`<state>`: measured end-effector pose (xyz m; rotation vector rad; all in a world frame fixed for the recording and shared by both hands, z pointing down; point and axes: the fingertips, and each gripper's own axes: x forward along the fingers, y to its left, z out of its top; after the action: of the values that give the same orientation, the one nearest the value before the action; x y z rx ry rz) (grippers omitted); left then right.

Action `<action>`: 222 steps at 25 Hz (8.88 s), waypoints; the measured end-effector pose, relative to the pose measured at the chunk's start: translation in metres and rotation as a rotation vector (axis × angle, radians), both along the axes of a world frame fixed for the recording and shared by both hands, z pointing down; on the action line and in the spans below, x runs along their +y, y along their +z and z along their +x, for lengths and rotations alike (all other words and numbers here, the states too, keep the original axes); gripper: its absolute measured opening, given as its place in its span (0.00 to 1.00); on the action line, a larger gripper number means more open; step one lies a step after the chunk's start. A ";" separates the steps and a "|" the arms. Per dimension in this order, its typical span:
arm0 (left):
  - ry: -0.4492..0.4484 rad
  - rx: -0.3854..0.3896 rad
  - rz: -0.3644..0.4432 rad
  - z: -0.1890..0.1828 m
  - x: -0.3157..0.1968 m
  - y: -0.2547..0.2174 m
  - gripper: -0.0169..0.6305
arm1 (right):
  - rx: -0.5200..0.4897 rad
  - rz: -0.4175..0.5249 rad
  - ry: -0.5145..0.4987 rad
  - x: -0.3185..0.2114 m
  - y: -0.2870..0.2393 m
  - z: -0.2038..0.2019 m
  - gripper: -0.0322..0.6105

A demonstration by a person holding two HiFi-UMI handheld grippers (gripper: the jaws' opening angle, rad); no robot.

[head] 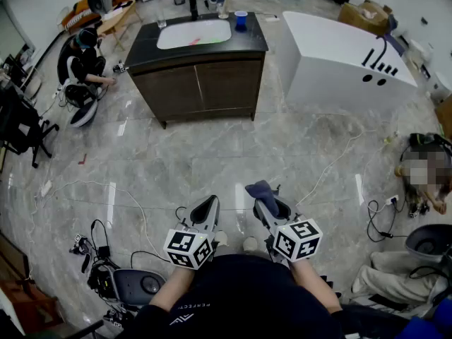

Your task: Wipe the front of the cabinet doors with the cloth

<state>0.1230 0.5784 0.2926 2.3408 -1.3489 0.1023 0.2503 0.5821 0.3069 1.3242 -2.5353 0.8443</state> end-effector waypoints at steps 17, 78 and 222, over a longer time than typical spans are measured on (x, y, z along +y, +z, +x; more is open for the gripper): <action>-0.039 -0.007 -0.003 0.011 0.010 0.000 0.04 | -0.055 -0.001 -0.012 0.002 -0.001 0.016 0.24; -0.219 0.040 -0.112 -0.225 -0.184 0.039 0.04 | 0.039 -0.101 -0.194 -0.210 0.033 -0.209 0.24; 0.114 -0.101 -0.233 -0.263 -0.640 0.209 0.04 | 0.101 -0.231 0.089 -0.676 0.232 -0.261 0.24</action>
<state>-0.1397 -0.0611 0.5018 2.2386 -1.1778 0.3956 -0.0110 -0.0943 0.5387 1.3750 -2.2393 1.0237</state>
